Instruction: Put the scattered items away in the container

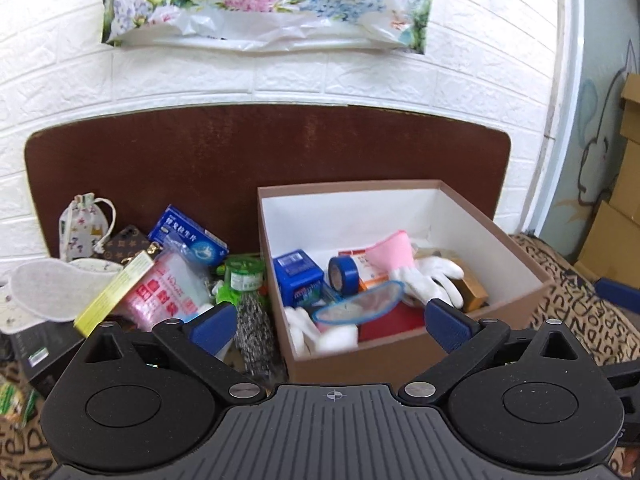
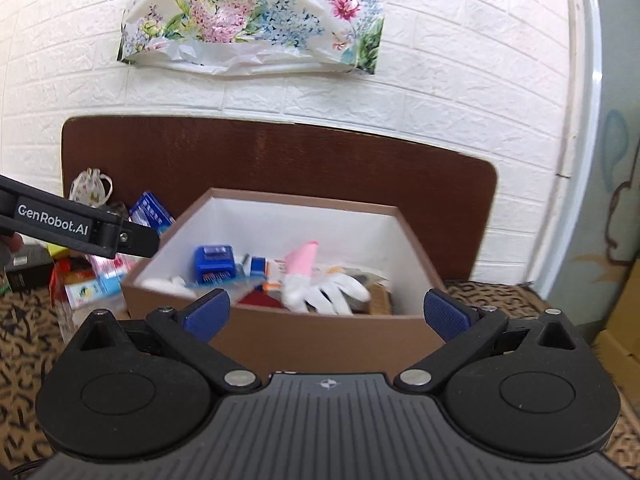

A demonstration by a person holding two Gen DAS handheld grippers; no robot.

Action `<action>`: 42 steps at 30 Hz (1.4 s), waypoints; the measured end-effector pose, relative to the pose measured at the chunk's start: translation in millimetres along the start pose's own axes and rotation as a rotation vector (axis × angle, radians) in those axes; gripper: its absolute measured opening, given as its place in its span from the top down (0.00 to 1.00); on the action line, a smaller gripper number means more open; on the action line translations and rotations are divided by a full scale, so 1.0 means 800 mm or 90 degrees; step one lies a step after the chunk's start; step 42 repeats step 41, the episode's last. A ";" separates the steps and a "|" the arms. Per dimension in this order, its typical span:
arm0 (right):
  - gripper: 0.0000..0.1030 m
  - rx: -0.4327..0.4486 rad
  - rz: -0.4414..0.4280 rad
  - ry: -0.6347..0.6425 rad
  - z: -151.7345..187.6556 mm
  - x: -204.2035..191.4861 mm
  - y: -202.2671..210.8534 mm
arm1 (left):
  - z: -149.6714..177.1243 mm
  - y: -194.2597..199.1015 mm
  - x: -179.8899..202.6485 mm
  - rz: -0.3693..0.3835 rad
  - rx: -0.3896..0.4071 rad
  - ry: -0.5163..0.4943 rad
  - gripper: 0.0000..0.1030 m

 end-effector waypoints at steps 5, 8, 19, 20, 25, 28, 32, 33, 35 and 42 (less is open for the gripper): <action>0.00 -0.008 0.028 0.031 0.011 0.009 0.028 | 0.017 0.027 0.029 -0.020 -0.006 -0.027 0.00; 0.00 -0.010 0.033 0.029 0.017 0.014 0.043 | 0.026 0.038 0.044 -0.020 -0.006 -0.039 0.00; 0.00 -0.027 0.050 0.025 0.042 0.027 0.074 | 0.053 0.048 0.080 -0.012 -0.044 -0.052 0.00; 0.00 -0.028 0.051 0.025 0.044 0.028 0.076 | 0.054 0.048 0.081 -0.011 -0.047 -0.051 0.00; 0.00 -0.028 0.048 0.030 0.047 0.026 0.080 | 0.054 0.051 0.082 -0.009 -0.050 -0.049 0.00; 0.00 -0.027 0.045 0.031 0.046 0.025 0.080 | 0.053 0.052 0.082 -0.010 -0.048 -0.049 0.00; 0.00 -0.028 0.041 0.033 0.047 0.022 0.079 | 0.052 0.051 0.081 -0.009 -0.052 -0.048 0.00; 0.00 -0.029 0.040 0.034 0.046 0.021 0.079 | 0.052 0.051 0.080 -0.008 -0.053 -0.048 0.00; 0.00 -0.031 0.038 0.035 0.046 0.019 0.078 | 0.052 0.050 0.080 -0.004 -0.054 -0.048 0.00; 0.00 -0.034 0.037 0.036 0.045 0.016 0.075 | 0.050 0.052 0.078 0.001 -0.046 -0.044 0.00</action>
Point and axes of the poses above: each gripper's, at about its wrist camera, not at the fingertips, and y roughly against the way its jaws point, x to its right, z to its underside, the point moved 4 cm from there along -y, roughly the way its jaws point, and after that the axes turned 5 degrees about -y, right-handed, at the moved point
